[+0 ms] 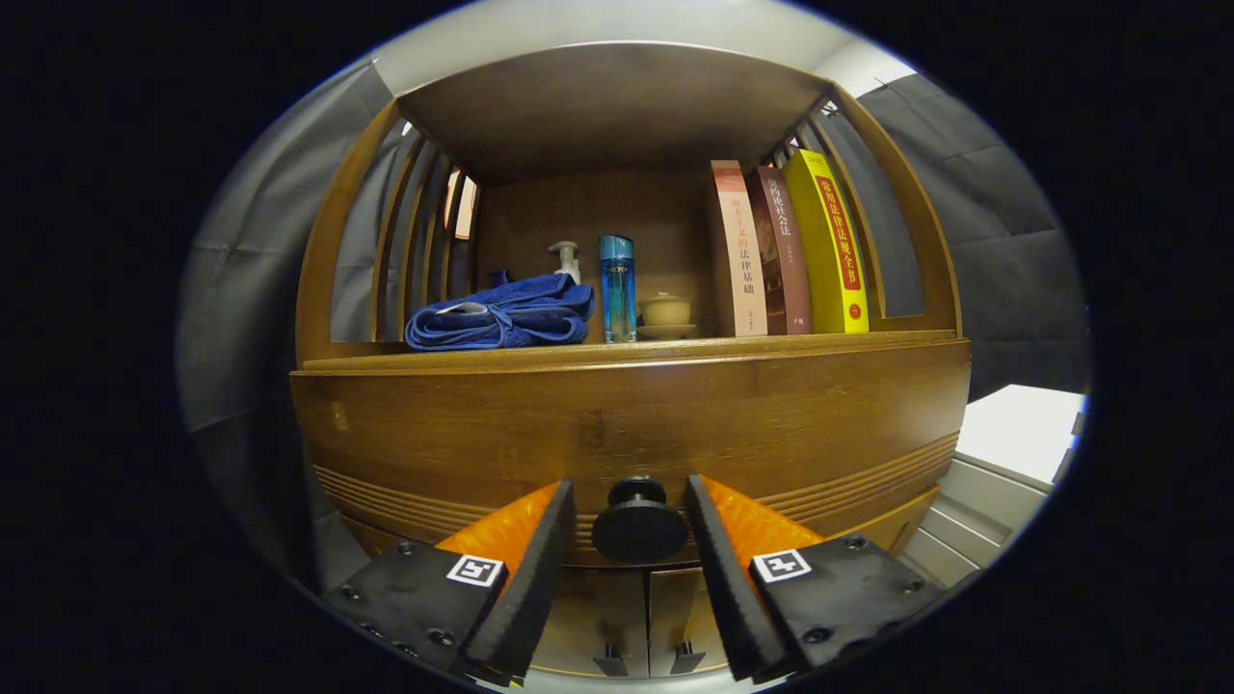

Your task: Pull open the drawer, take out the items inside it, and place them on the countertop above the cabinet.

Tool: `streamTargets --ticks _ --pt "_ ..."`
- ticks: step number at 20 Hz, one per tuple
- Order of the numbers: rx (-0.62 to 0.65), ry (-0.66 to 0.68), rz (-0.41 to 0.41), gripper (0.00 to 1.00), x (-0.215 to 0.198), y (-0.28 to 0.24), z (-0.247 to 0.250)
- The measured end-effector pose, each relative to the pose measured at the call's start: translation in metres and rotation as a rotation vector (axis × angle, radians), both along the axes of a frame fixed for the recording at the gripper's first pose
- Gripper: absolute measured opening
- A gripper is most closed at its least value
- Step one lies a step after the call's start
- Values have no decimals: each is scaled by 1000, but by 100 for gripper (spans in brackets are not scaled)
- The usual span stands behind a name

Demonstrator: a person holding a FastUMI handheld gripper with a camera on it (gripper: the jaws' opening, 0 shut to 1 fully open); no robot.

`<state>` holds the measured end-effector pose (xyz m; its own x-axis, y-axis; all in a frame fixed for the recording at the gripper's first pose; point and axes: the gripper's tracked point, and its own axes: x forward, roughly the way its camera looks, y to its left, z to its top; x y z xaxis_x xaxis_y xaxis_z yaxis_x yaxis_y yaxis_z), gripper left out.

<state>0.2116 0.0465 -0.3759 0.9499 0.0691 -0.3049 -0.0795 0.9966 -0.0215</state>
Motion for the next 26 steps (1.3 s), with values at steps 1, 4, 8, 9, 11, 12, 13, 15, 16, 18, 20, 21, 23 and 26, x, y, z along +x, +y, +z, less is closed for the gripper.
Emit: streamTargets --ticks 1,4,8,9,11,12,13,15,16,18,20,21,23,26 --pt "11 8 -5 78 -2 0 -2" --pt "57 16 -18 56 -2 -5 -4" --pt "17 6 -16 48 4 -6 -4" --pt "19 5 -15 45 5 -6 -2" --pt "25 -5 -12 42 11 -6 1" --pt "27 -10 -12 41 13 -7 3" --pt "31 -14 -16 42 14 -6 4" --pt "45 -14 -26 41 11 -7 8" --pt "51 -17 -30 41 6 -8 10" --pt "55 -29 -38 41 -2 -9 17" --pt "52 -32 -43 41 -13 -9 21" --pt "60 -29 -48 41 -20 -9 24" --pt "77 -27 -53 41 -36 -11 29" --pt "77 -33 -55 41 -57 -11 36"
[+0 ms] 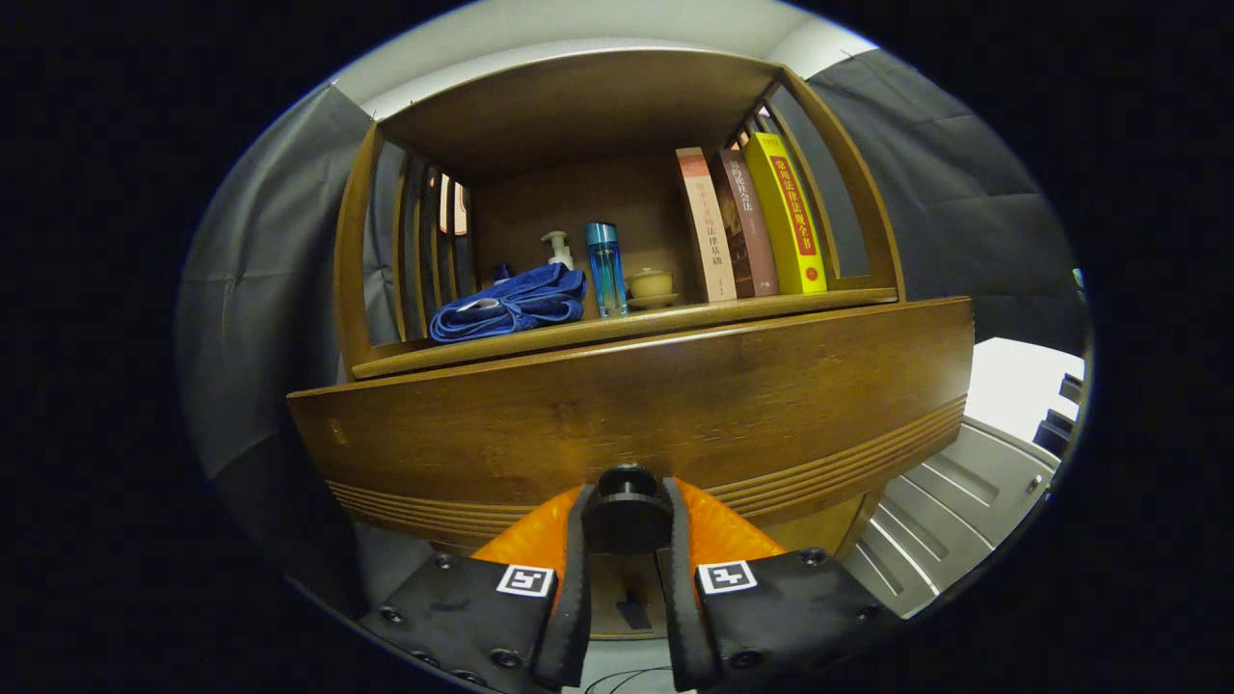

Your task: Pull open the drawer, take out the items inside it, and place them on the countertop above the cabinet.

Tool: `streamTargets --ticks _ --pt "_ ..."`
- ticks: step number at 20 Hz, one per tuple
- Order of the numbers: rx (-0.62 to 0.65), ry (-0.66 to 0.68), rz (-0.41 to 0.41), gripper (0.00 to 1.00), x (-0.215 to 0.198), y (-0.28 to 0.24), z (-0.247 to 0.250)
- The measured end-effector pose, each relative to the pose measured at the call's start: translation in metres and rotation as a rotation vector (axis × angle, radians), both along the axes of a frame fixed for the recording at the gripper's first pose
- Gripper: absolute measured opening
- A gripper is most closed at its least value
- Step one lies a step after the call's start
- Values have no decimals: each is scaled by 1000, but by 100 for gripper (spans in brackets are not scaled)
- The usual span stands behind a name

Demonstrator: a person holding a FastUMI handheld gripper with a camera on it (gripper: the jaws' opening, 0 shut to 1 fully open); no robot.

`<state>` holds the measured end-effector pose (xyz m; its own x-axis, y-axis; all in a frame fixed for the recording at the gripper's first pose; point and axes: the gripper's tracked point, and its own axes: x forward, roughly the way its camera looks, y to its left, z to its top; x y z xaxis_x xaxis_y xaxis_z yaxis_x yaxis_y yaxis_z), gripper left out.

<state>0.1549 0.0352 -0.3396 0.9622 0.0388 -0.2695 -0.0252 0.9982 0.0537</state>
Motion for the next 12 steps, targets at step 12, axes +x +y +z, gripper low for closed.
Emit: streamTargets --ticks 12 --pt "27 23 -10 41 -47 -2 9"
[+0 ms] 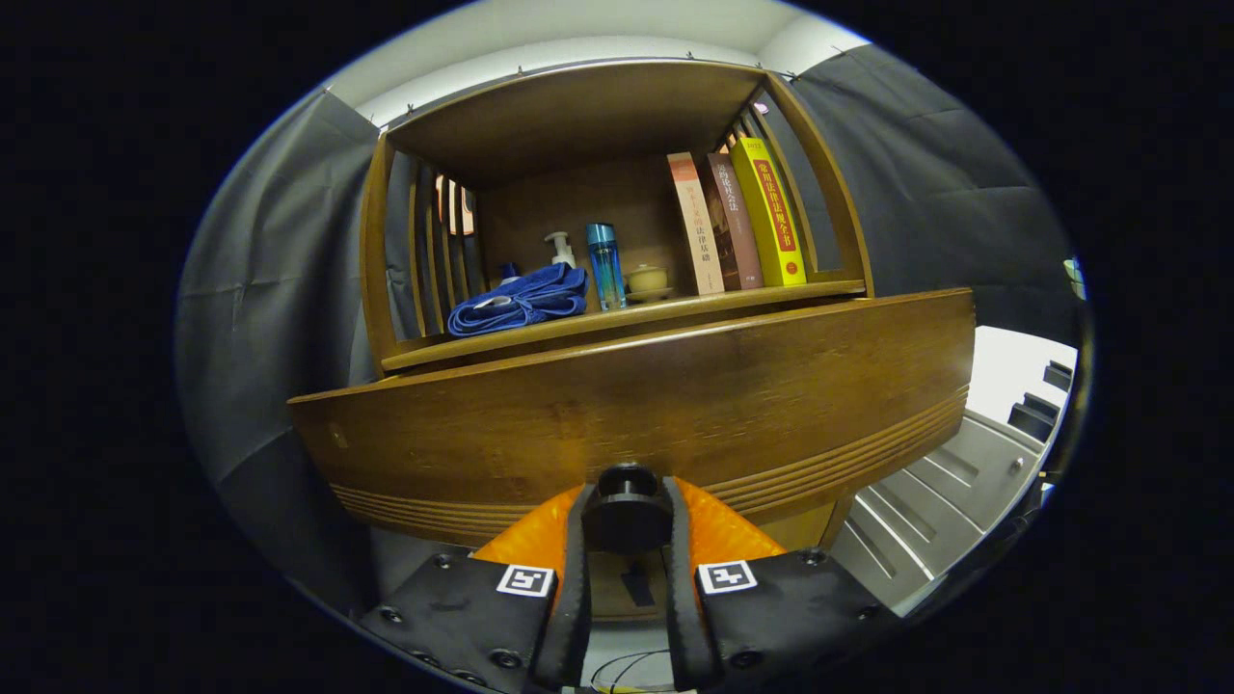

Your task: Pull open the drawer, take out the items inside it, and place them on the countertop above the cabinet.

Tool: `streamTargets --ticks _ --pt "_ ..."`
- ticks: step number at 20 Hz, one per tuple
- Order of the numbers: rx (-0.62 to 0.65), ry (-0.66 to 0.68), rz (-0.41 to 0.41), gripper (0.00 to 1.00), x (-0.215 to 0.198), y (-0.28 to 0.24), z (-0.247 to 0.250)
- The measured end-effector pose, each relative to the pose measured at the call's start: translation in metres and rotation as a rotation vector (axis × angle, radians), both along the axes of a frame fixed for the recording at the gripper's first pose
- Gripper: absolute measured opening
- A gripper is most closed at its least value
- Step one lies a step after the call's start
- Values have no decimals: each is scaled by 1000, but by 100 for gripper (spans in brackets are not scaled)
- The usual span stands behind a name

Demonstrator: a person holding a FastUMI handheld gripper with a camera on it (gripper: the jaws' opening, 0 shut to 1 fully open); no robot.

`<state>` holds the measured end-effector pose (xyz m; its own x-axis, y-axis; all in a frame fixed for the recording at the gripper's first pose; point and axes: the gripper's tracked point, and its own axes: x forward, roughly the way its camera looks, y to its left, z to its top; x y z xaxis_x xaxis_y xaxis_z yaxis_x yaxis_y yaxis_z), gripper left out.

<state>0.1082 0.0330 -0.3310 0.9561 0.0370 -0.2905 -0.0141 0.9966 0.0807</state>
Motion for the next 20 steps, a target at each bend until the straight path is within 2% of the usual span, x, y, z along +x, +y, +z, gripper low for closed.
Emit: streamTargets --ticks 9,19,20 --pt "-6 2 12 41 -6 0 -8" --pt "-20 3 12 55 -4 -3 -7" --pt "-23 0 14 63 -4 -3 -5"
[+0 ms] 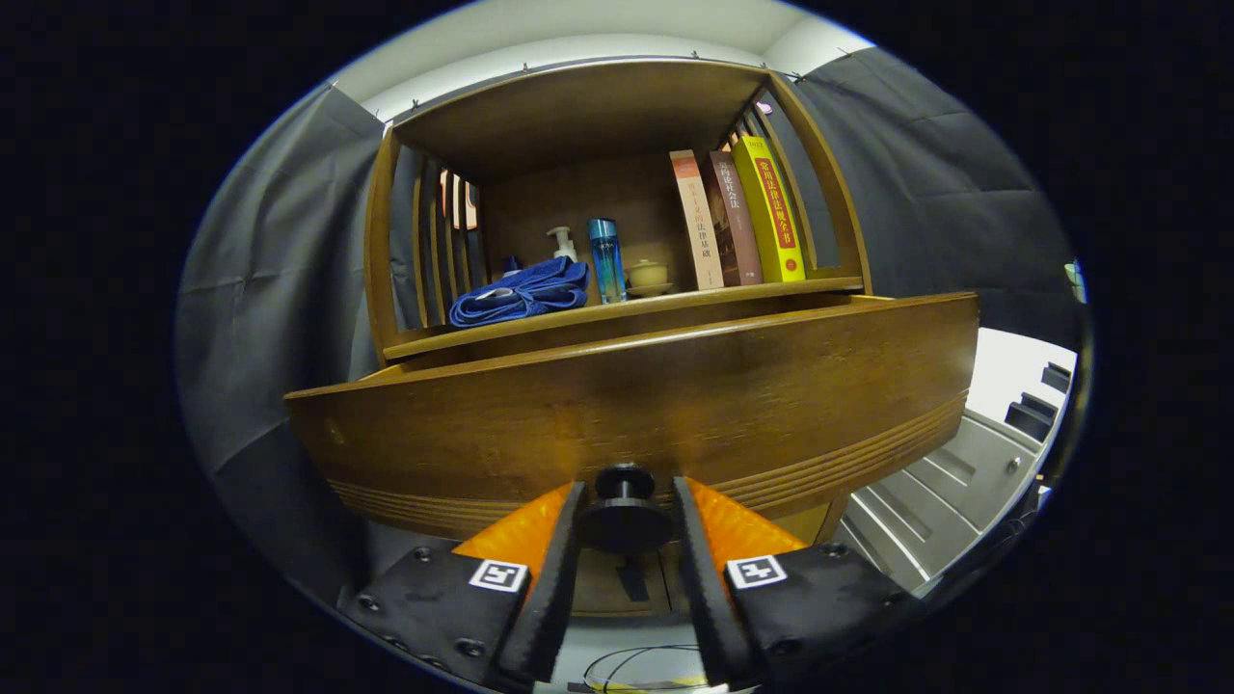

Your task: Pull open the drawer, take out the items inside it, and place them on the countertop above the cabinet.

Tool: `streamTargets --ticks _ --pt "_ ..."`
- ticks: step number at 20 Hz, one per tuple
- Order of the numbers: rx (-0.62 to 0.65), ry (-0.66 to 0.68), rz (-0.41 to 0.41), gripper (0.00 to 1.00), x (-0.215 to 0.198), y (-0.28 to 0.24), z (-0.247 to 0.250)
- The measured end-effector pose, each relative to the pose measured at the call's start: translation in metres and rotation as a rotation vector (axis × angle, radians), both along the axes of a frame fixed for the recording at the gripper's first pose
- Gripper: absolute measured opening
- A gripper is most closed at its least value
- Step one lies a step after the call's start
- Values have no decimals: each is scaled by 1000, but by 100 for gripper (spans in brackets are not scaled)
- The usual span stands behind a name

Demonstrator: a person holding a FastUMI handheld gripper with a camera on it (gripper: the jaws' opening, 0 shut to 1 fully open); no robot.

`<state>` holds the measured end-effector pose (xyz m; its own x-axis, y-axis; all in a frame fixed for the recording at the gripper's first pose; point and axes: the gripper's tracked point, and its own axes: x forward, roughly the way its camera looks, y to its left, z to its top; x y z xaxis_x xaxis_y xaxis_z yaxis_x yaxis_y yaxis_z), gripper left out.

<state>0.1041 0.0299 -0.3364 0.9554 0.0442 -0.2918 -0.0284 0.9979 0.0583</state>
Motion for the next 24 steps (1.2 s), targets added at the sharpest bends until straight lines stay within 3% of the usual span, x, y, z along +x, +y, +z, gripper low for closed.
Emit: streamTargets --ticks 2,8,15,24 --pt "-4 -2 8 79 -1 4 1" --pt "-16 -19 12 95 0 0 8" --pt "-4 -48 1 99 -18 -22 39" --pt "-17 -205 43 96 1 -20 179"
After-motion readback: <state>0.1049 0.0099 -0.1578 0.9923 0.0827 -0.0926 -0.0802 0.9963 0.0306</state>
